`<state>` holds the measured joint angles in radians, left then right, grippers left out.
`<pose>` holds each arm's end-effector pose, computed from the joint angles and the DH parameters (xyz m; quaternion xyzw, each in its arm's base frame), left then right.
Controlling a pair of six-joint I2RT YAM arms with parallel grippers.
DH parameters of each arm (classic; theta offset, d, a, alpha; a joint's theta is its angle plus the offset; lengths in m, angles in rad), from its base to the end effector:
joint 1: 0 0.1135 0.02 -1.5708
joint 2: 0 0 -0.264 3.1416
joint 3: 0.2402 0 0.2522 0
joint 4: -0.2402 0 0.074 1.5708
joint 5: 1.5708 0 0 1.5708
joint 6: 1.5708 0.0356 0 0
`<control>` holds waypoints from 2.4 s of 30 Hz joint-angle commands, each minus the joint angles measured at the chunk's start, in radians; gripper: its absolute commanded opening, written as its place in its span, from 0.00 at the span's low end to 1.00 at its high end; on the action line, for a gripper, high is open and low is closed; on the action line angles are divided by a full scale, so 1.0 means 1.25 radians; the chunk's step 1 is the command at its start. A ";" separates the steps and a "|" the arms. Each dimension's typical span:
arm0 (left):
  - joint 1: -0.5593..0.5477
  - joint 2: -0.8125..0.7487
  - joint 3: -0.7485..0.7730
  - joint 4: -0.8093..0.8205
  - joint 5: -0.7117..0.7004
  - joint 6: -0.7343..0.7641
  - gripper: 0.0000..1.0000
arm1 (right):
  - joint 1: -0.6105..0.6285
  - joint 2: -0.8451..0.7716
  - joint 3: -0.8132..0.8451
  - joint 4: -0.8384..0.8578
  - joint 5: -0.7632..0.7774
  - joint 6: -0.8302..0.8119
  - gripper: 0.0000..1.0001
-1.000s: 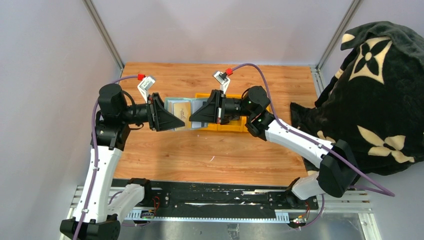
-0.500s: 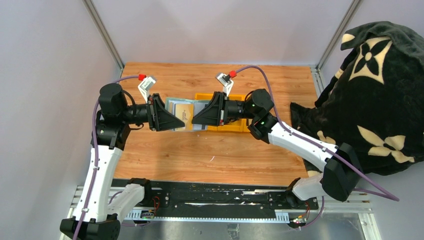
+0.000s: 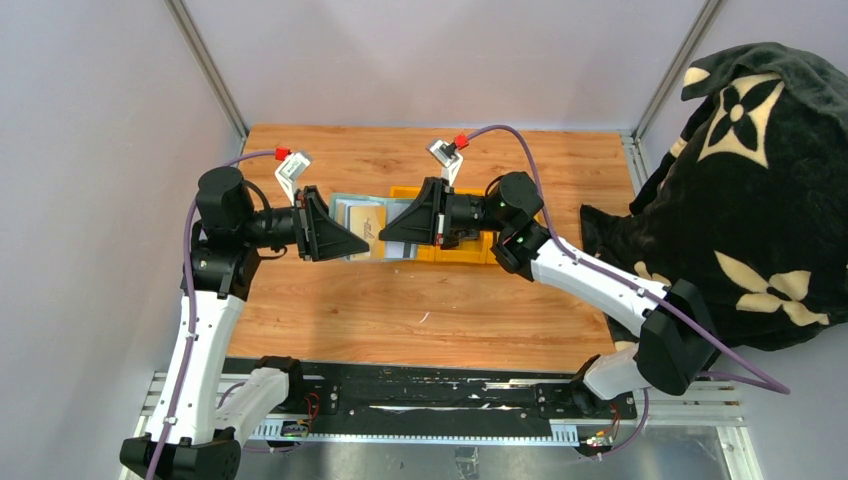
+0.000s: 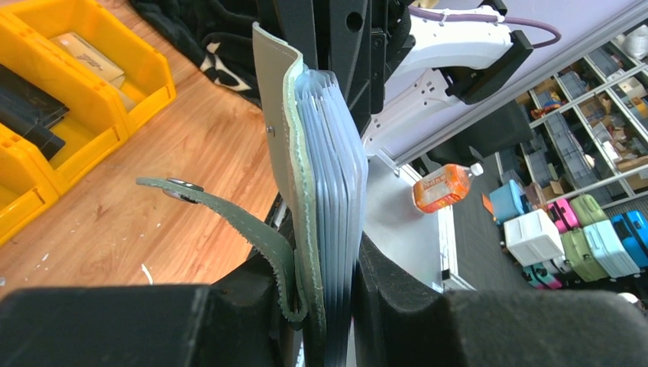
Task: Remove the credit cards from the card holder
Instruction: Remove the credit card from the card holder, then place the credit card in the storage box.
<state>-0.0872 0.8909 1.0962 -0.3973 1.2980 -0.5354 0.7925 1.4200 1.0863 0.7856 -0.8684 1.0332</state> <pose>0.1601 -0.0484 0.4115 0.2382 0.6848 -0.5992 0.3395 0.2044 0.2460 0.3933 -0.2962 0.5208 0.7449 0.2935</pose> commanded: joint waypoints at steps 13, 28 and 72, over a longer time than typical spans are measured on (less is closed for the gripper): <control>-0.006 -0.003 0.062 0.023 0.017 -0.023 0.25 | -0.088 -0.118 -0.110 0.003 -0.012 -0.012 0.00; -0.004 0.056 0.134 -0.289 -0.420 0.340 0.20 | -0.266 -0.192 -0.204 -0.026 -0.050 0.035 0.00; -0.004 0.041 0.166 -0.347 -0.160 0.409 0.15 | -0.446 0.232 0.150 -1.007 0.655 -0.583 0.06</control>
<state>-0.0937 0.9569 1.2621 -0.8593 1.0473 -0.0151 0.1898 1.7050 1.2125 -0.3809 -0.1741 0.3397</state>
